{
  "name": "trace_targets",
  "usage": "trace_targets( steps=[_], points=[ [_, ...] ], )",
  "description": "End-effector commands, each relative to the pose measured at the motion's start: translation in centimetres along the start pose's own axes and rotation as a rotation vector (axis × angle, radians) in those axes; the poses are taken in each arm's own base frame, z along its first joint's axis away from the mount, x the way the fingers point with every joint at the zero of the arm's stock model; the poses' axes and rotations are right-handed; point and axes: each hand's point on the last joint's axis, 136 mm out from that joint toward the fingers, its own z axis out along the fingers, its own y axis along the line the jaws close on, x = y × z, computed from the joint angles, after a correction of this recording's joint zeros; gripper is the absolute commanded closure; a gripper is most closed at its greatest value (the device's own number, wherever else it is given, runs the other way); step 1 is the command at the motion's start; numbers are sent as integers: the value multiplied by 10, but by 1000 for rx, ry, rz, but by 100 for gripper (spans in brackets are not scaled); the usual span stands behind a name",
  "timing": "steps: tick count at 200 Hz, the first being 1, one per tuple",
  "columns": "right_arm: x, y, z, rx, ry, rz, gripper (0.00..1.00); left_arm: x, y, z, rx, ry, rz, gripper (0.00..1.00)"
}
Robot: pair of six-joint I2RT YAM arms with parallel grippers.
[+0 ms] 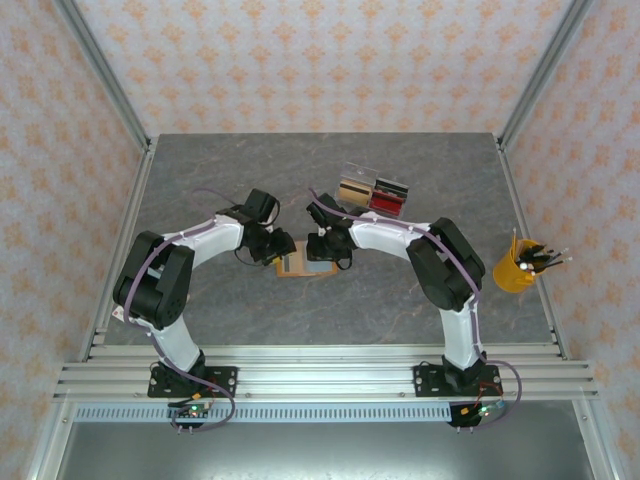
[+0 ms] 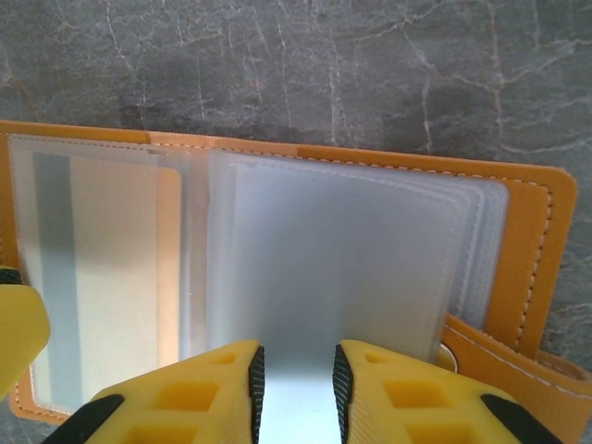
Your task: Take the credit cards out of the card holder
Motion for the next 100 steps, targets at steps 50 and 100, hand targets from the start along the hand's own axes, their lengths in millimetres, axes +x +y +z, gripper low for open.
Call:
trace_targets(
  steps=[50,100],
  points=[
    [20,-23,20,86,83,18,71,1,2,8,-33,26,27,57],
    [23,-25,23,90,96,19,71,-1,11,8,-87,15,36,53]
  ],
)
